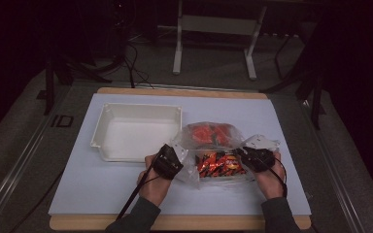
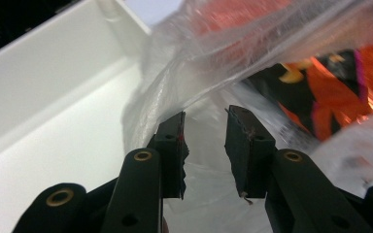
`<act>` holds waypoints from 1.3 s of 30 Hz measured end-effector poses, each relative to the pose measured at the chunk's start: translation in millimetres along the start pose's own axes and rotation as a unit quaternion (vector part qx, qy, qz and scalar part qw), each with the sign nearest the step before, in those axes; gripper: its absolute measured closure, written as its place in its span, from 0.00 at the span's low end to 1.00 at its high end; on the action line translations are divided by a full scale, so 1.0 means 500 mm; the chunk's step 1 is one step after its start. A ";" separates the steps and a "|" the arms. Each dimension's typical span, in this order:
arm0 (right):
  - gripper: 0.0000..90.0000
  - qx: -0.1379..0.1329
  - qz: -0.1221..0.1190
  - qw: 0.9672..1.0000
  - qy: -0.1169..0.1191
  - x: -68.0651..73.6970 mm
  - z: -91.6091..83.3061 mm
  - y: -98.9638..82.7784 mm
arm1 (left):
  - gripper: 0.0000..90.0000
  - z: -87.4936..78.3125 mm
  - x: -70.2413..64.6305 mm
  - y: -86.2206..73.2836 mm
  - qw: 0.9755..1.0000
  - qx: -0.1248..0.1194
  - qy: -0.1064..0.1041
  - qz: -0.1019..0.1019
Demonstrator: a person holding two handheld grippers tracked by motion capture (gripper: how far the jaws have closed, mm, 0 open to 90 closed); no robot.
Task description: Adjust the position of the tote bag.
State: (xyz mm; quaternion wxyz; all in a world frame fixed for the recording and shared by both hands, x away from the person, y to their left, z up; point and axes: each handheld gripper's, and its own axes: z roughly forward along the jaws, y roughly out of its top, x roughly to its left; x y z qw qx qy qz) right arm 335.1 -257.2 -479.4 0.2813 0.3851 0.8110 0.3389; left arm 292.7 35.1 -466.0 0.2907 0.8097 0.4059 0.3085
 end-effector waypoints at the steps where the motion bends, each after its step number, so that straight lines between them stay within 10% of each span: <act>1: 0.76 0.002 0.001 1.000 0.000 -0.001 0.001 0.000 | 0.76 0.005 0.006 0.007 1.000 -0.002 0.003 -0.005; 13: 0.62 0.031 -0.007 0.999 -0.012 -0.001 0.035 -0.002 | 0.65 0.041 -0.004 0.037 1.000 0.003 -0.031 -0.002; 19: 0.56 0.053 -0.012 0.998 -0.030 -0.008 0.055 -0.005 | 0.58 0.048 -0.021 0.036 1.000 0.002 -0.013 0.025; 28: 0.97 0.079 -0.020 0.996 -0.031 -0.018 0.067 -0.009 | 0.62 0.057 -0.047 0.040 0.996 0.002 0.032 0.080; 39: 1.00 0.069 -0.009 0.997 -0.042 -0.039 0.039 -0.013 | 0.66 0.064 -0.062 0.055 0.994 -0.013 0.024 0.107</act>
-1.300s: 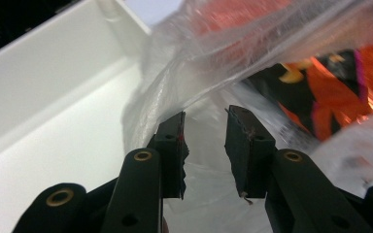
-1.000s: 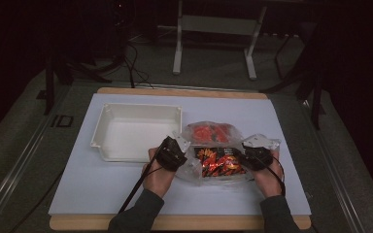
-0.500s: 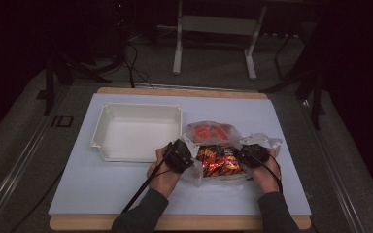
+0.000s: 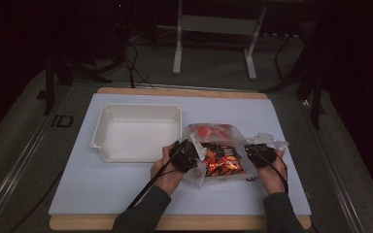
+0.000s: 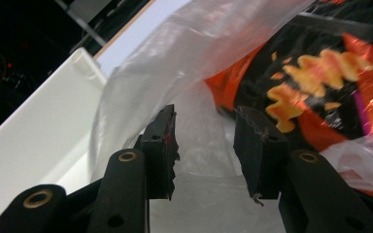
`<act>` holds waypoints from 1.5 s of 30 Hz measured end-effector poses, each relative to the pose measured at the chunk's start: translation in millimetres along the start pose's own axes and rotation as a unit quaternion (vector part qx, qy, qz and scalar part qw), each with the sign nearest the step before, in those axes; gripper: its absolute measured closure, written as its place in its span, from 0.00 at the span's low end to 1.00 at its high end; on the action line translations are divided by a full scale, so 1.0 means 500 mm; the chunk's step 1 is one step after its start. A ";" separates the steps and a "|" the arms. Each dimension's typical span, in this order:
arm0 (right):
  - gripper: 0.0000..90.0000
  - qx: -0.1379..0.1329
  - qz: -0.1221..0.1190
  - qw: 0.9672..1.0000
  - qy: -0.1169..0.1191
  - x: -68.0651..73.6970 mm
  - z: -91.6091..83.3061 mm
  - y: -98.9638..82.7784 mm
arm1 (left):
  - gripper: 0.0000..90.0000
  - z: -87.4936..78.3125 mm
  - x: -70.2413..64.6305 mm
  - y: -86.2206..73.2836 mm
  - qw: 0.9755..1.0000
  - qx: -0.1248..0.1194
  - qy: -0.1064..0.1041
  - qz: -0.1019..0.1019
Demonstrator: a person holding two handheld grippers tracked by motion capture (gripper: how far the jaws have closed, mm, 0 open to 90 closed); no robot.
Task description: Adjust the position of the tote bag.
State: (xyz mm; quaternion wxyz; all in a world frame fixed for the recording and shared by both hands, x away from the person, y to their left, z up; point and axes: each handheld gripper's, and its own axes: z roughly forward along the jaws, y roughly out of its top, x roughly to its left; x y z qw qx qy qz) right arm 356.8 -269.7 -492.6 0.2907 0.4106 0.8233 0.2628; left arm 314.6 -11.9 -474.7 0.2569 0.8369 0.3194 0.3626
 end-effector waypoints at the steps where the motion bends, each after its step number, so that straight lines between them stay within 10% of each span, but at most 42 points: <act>1: 1.00 -0.001 0.000 1.000 -0.001 -0.002 -0.002 0.000 | 0.66 0.001 -0.001 0.003 1.000 -0.001 -0.003 0.004; 23: 1.00 -0.015 0.044 0.999 -0.024 -0.068 -0.043 -0.017 | 0.55 0.063 -0.050 0.037 0.996 0.051 -0.059 0.051; 30: 1.00 -0.008 0.046 0.999 -0.019 -0.080 -0.042 -0.025 | 0.83 0.079 -0.053 0.029 0.992 0.090 -0.058 0.062; 33: 1.00 -0.003 0.045 0.999 -0.016 -0.083 -0.041 -0.027 | 0.98 0.073 -0.048 0.026 0.993 0.084 -0.058 0.064; 39: 1.00 0.009 0.054 0.998 0.042 -0.114 -0.036 -0.048 | 1.00 0.017 -0.006 0.015 0.999 -0.006 -0.041 0.014; 45: 1.00 0.010 0.043 0.996 0.083 -0.128 -0.037 -0.066 | 1.00 -0.010 0.039 -0.003 0.994 -0.057 -0.088 -0.045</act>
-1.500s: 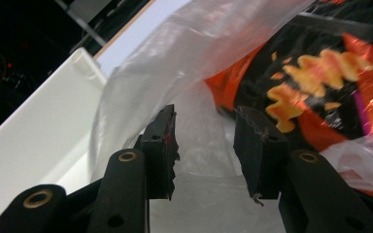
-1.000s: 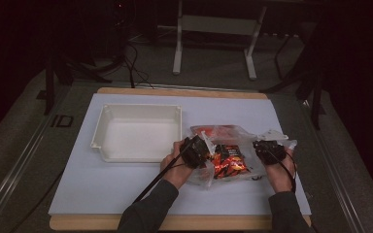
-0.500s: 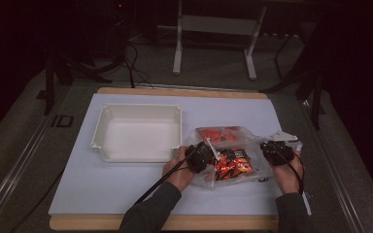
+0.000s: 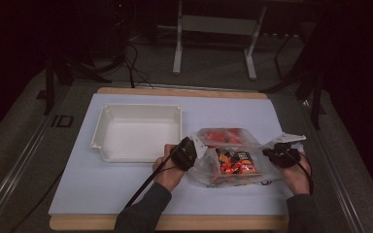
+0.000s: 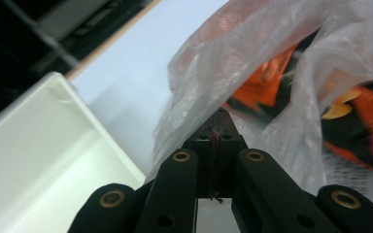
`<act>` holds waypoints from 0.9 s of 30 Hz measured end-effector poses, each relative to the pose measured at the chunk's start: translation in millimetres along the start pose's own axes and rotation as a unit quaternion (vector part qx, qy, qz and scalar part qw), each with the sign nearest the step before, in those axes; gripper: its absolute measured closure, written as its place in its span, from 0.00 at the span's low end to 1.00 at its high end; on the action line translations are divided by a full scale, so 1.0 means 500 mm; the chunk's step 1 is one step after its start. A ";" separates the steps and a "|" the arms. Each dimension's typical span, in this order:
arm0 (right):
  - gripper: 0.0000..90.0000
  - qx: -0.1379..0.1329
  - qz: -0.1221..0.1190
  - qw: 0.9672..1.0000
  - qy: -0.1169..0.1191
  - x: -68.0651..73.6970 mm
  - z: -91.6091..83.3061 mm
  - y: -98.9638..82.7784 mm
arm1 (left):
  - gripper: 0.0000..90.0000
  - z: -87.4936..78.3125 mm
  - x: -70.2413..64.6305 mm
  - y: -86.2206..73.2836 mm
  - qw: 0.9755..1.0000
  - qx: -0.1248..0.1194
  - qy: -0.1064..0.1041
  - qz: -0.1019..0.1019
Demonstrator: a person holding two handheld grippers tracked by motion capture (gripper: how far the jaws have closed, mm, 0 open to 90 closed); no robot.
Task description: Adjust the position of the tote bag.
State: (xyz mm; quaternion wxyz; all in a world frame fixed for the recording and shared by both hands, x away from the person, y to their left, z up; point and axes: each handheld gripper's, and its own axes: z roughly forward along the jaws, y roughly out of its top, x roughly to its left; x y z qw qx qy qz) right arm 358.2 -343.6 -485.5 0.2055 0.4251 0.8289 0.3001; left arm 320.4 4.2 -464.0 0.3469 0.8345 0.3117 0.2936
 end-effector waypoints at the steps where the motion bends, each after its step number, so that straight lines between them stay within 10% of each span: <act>1: 1.00 0.003 -0.006 1.000 0.002 -0.001 -0.001 -0.002 | 1.00 -0.003 0.014 -0.005 1.000 -0.001 -0.006 -0.015; 6: 1.00 -0.019 -0.028 0.997 0.064 -0.007 -0.011 -0.014 | 1.00 -0.005 0.033 -0.013 0.999 0.002 -0.002 -0.033; 11: 1.00 -0.073 -0.001 0.990 0.117 -0.037 -0.034 -0.043 | 1.00 -0.003 0.050 -0.021 0.999 0.006 0.000 -0.051; 19: 1.00 -0.124 0.060 0.980 0.145 -0.076 -0.057 -0.075 | 1.00 0.002 0.056 -0.024 0.998 0.009 0.001 -0.058; 27: 1.00 -0.114 0.057 0.983 0.130 -0.069 -0.054 -0.075 | 0.99 0.004 0.049 -0.020 0.998 0.001 -0.002 -0.067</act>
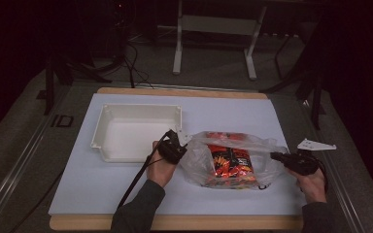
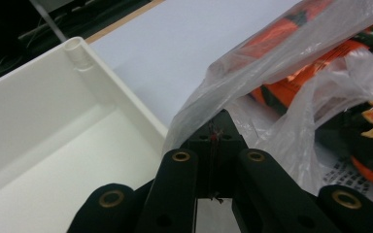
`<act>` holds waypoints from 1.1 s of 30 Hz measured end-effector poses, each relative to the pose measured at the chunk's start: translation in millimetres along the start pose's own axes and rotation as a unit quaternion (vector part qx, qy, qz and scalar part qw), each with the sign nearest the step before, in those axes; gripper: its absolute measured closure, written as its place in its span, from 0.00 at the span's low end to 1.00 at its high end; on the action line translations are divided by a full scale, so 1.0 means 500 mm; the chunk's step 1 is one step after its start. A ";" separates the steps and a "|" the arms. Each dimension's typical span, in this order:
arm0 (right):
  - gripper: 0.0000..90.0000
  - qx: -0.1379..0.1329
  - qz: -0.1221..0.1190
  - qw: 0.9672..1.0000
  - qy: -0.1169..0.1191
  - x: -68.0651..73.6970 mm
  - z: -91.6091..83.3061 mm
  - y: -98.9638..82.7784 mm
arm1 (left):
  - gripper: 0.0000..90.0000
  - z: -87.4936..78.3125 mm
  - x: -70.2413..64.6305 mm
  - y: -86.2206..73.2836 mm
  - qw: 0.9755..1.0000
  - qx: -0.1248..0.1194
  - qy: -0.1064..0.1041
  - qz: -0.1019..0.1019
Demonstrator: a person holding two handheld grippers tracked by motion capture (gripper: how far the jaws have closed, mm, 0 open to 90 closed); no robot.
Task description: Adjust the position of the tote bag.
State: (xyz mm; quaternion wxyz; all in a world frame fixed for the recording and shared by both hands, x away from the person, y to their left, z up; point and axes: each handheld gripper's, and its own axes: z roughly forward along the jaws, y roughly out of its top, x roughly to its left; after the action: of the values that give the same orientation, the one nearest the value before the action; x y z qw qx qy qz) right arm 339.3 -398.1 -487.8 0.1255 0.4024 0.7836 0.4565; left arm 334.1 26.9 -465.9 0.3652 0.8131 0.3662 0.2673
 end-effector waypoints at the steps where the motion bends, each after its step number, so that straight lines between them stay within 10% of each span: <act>1: 1.00 0.009 -0.009 1.000 -0.005 0.004 0.003 0.001 | 0.99 0.001 -0.003 0.001 1.000 -0.001 -0.001 0.002; 11: 0.97 0.025 -0.046 0.999 0.001 0.033 0.013 0.016 | 0.84 -0.006 -0.019 0.009 0.999 -0.017 -0.039 0.011; 20: 0.66 0.046 -0.085 0.995 -0.034 0.085 0.003 0.038 | 0.65 -0.046 -0.035 0.020 0.997 -0.042 -0.064 0.028; 33: 0.57 0.030 -0.128 0.991 -0.026 0.155 -0.046 0.071 | 0.64 -0.087 -0.085 0.076 0.988 -0.074 -0.128 0.051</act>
State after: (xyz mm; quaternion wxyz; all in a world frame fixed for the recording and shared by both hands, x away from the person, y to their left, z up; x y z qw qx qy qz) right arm 294.8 -345.2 -433.0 0.1910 0.3138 0.8383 0.4029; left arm 293.7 -7.0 -417.5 0.4540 0.8291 0.2534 0.2055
